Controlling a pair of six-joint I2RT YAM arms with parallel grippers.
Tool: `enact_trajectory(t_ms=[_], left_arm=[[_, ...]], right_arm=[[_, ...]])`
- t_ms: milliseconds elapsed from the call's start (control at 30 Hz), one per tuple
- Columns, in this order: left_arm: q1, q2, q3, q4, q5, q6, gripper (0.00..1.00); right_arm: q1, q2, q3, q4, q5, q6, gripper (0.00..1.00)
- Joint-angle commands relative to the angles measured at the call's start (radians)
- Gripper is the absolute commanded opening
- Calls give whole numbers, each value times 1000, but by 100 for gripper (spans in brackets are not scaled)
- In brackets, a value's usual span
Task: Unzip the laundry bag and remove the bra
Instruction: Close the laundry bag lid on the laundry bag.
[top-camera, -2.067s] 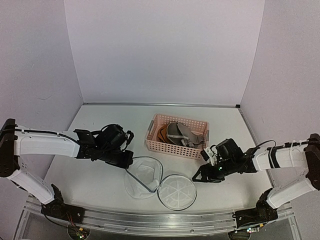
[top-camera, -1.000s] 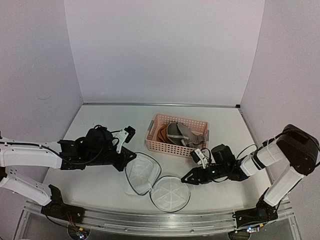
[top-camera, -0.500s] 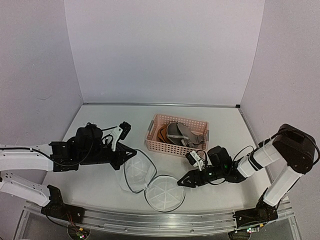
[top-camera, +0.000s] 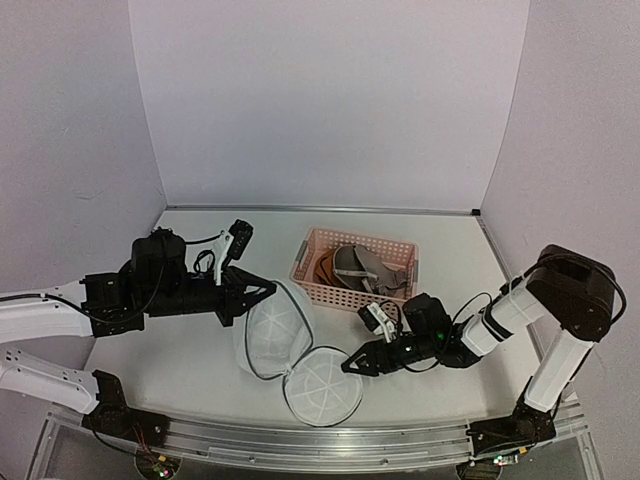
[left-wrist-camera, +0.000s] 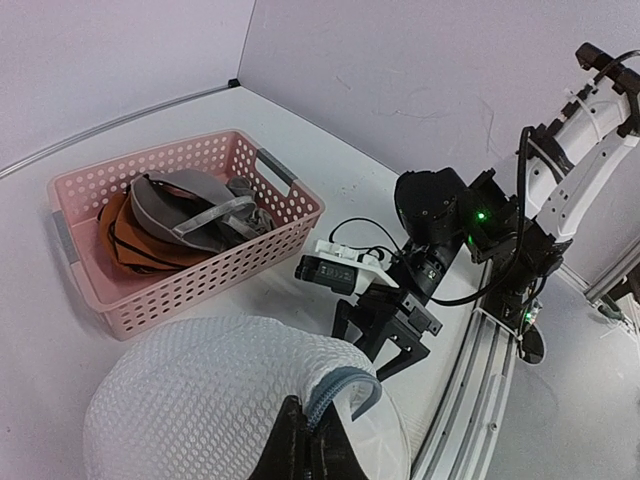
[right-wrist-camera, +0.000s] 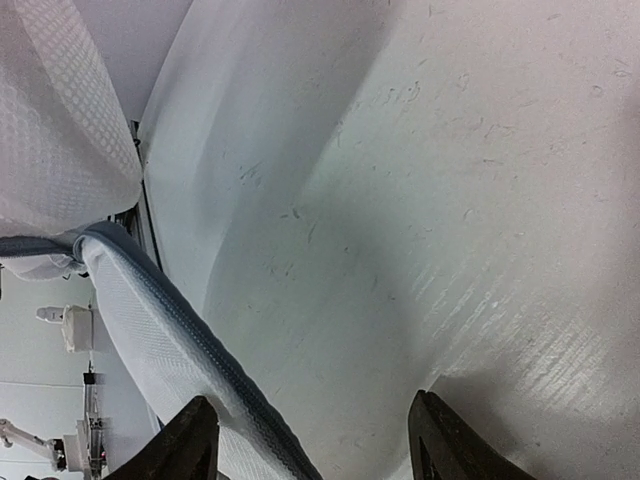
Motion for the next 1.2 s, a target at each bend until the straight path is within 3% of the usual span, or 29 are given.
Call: enact_trajectory(t_ms=[0,233,667,867,1033,1167], left_arm=[[-3,-10,50,36,11,-9,0],[-3,-3,38,16,-54,-9,0],[-3,35,21,4,-96,-23,0],[-3,59,7,-3,-92,-34,0],[-3,64,5,-44,-92,-63,0],[-3,75,9,-71,-96,-85,0]], right_arm=[[22,13,24,68,-6,29,64],[24,-22,-38,148,-58,51,50],[25,-34,-129,349,-120,153,0],[25,-123,-140,335,-100,180,0],[24,-281,-73,60,-43,88,0],[24,-445,60,-349,37,-82,0]])
